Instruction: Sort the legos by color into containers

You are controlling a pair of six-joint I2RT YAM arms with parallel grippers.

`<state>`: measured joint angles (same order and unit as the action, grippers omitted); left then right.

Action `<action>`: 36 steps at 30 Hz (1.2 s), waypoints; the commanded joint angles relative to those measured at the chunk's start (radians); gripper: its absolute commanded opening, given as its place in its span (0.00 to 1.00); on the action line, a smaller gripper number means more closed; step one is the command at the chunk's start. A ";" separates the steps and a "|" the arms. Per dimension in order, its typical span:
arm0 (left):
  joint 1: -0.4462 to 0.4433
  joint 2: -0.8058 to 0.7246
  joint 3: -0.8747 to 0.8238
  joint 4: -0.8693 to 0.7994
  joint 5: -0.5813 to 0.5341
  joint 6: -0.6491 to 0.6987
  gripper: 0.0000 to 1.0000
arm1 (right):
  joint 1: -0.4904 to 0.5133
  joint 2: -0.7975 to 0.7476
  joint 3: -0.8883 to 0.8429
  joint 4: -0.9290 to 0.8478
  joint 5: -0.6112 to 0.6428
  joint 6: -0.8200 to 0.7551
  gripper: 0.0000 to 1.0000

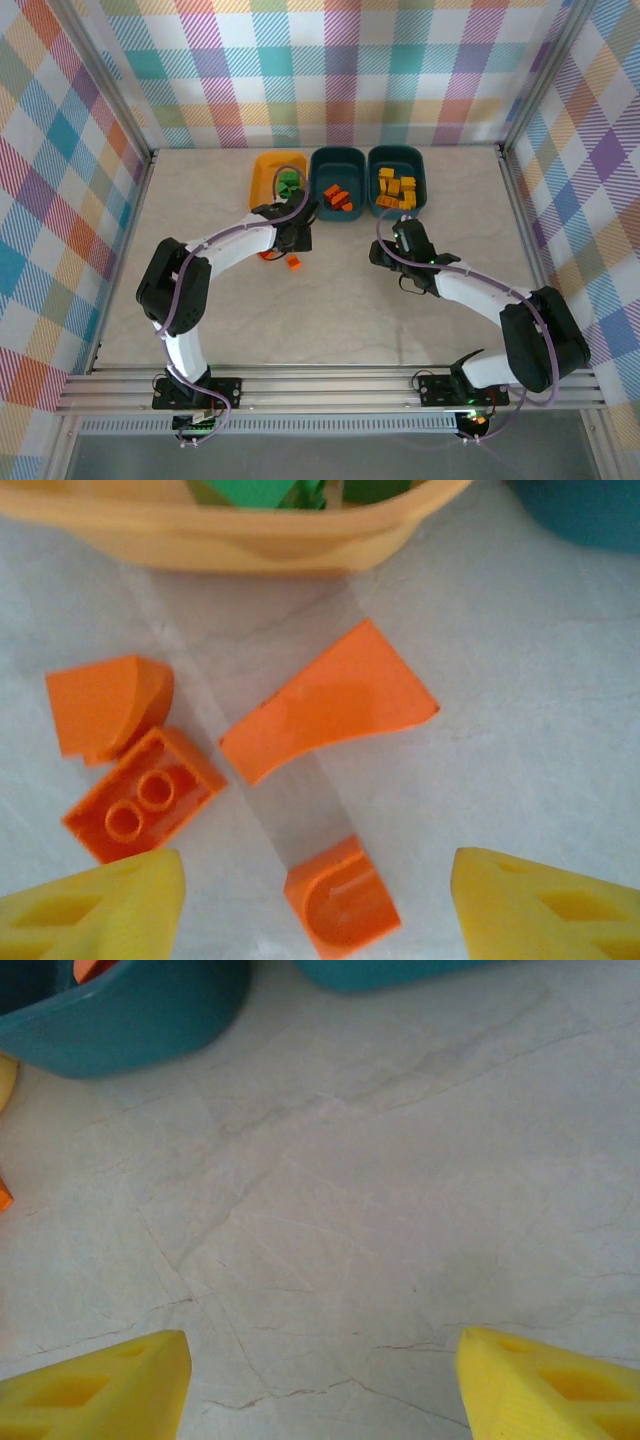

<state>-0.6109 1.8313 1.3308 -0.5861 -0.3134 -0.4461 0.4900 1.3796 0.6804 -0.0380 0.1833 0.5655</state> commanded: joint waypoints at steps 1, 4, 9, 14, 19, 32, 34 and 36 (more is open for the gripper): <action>0.016 0.057 0.035 0.099 -0.018 0.224 0.73 | 0.003 0.009 0.002 0.013 -0.024 0.014 0.72; 0.028 0.116 0.089 0.095 -0.028 0.281 0.73 | 0.003 -0.012 -0.005 0.003 -0.004 0.004 0.73; 0.058 0.184 0.128 0.082 -0.031 0.313 0.73 | 0.002 -0.042 -0.013 0.000 0.024 -0.009 0.74; 0.082 0.201 0.094 0.135 0.022 0.325 0.72 | 0.003 -0.027 -0.010 0.009 0.014 -0.009 0.74; 0.079 0.220 0.062 0.167 0.113 0.322 0.66 | 0.003 0.006 0.004 0.015 0.002 -0.009 0.74; 0.026 0.166 -0.002 0.176 0.118 0.222 0.32 | 0.002 0.033 0.011 0.025 -0.008 -0.009 0.73; 0.016 0.153 0.015 0.169 0.120 0.208 0.30 | 0.002 0.035 0.014 0.024 -0.009 -0.009 0.73; 0.003 0.131 0.033 0.160 0.119 0.202 0.28 | 0.003 0.030 0.012 0.026 -0.008 -0.009 0.73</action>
<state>-0.5880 2.0178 1.3453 -0.3744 -0.2016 -0.2169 0.4900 1.4086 0.6785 -0.0376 0.1879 0.5617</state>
